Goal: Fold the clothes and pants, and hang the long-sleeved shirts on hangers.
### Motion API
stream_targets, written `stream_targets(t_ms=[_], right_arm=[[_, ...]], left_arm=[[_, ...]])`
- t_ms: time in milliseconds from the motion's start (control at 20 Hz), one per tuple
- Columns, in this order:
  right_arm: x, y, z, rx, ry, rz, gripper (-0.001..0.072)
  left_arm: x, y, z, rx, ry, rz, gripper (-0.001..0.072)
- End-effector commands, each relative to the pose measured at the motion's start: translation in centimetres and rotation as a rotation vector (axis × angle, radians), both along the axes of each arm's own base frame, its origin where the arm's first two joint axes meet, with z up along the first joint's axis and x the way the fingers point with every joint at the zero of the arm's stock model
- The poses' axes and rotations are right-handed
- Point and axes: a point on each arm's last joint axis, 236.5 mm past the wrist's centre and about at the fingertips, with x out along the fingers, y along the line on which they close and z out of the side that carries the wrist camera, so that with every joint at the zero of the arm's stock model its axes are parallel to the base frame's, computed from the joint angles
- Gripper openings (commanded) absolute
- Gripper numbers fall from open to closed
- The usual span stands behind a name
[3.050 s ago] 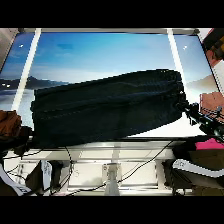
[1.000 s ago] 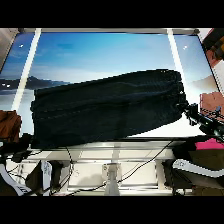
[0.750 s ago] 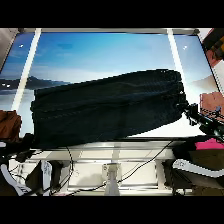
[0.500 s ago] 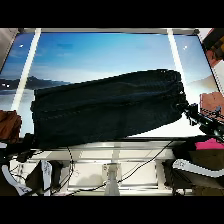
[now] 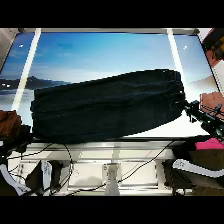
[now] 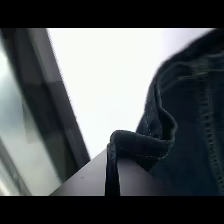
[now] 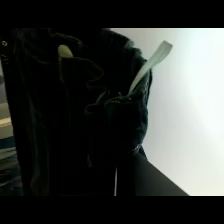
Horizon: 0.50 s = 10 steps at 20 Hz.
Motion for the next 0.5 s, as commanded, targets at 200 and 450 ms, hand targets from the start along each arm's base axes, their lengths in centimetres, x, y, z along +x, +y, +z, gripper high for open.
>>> stream_targets(t_ms=[200,450], right_arm=[[2.5,0.9,5.1,0.129,-0.11,0.031,0.0034],[3.6,0.2,10.5,0.203,-0.224,-0.071,0.0033]], left_arm=[[4.1,3.0,6.6,0.108,-0.173,-0.01,0.0044],[6.7,5.0,11.2,0.155,-0.323,0.056,0.0044]])
